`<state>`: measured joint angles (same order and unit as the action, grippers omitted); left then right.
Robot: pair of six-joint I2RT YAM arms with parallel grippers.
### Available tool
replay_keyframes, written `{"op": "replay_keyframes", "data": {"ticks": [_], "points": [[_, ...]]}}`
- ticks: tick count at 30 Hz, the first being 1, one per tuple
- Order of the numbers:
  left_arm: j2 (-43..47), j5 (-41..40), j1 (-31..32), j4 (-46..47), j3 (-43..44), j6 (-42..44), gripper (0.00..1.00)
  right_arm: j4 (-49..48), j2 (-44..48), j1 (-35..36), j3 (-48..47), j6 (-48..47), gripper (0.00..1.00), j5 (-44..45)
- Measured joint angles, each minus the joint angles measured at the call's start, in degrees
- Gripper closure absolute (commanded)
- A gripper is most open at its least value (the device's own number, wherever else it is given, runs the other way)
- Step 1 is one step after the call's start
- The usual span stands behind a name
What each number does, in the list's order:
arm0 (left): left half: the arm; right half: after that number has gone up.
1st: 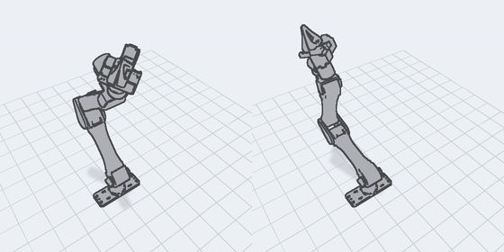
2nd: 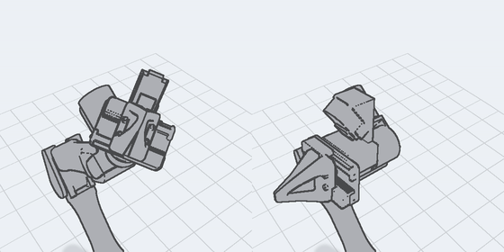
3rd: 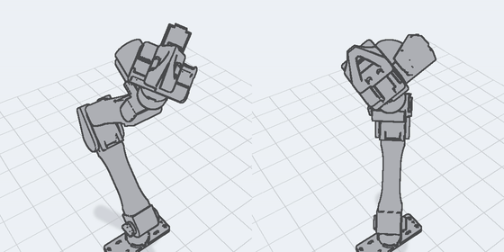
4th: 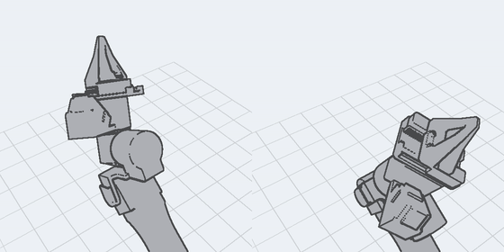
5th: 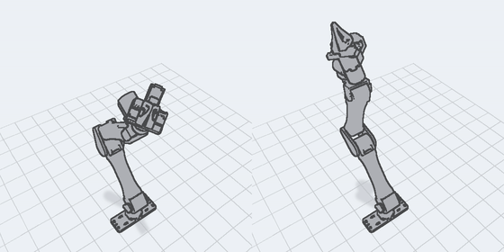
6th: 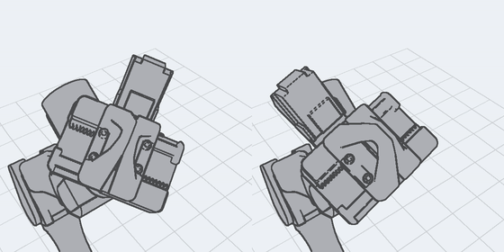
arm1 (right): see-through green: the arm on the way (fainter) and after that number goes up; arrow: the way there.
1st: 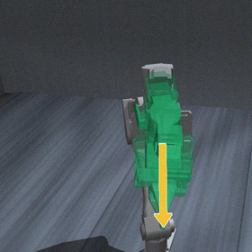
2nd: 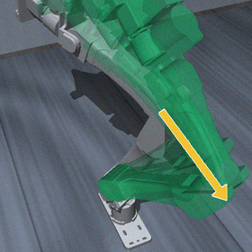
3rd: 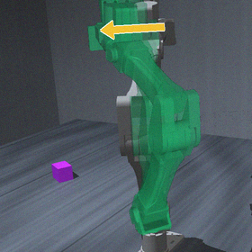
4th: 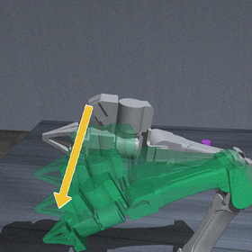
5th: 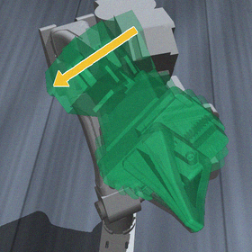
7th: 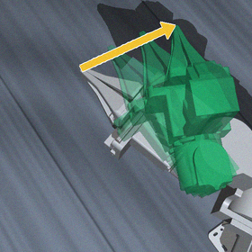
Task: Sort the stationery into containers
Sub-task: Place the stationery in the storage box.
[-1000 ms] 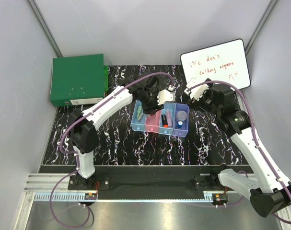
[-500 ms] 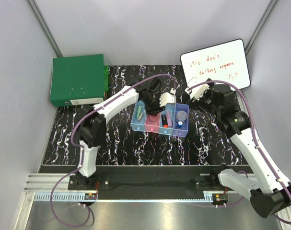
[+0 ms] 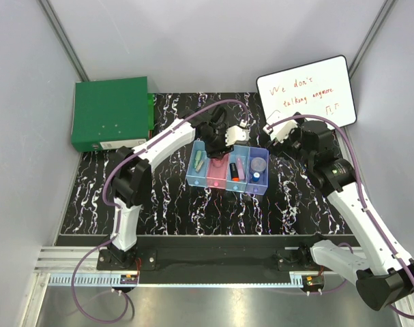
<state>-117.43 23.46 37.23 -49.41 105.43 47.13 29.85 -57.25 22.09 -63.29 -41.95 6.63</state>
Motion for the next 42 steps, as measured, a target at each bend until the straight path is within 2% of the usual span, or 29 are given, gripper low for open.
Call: {"op": "replay_keyframes", "data": {"ticks": [10,22,24,36,38,40,41,42], "points": [[-0.02,0.17,-0.11,0.11,-0.02,0.11,0.43,-0.11,0.0,0.0,0.0,0.0,0.14,0.0],[-0.04,0.63,-0.48,1.9,0.0,-0.46,0.4,-0.28,1.01,0.0,1.79,0.02,0.13,0.04],[-0.04,0.68,-0.7,2.51,0.39,-1.42,0.33,-0.46,1.31,0.0,2.32,0.22,0.13,0.02],[0.94,1.84,-1.27,5.31,3.89,-5.55,0.32,-1.33,2.12,0.0,7.52,1.57,0.13,1.36],[1.16,1.79,-1.27,5.53,3.89,-6.19,0.32,-1.6,2.12,-0.02,8.11,1.77,0.14,2.05],[1.68,1.53,-1.33,6.01,3.89,-7.28,0.32,-2.21,2.14,-0.11,9.33,2.38,0.23,3.02],[2.21,1.25,-1.4,6.27,3.89,-8.0,0.32,-2.45,2.14,-0.13,10.21,2.84,0.29,3.39],[3.04,0.74,-1.49,6.91,3.74,-8.74,0.32,-2.8,2.03,-0.13,11.32,3.39,0.41,3.61]]}}
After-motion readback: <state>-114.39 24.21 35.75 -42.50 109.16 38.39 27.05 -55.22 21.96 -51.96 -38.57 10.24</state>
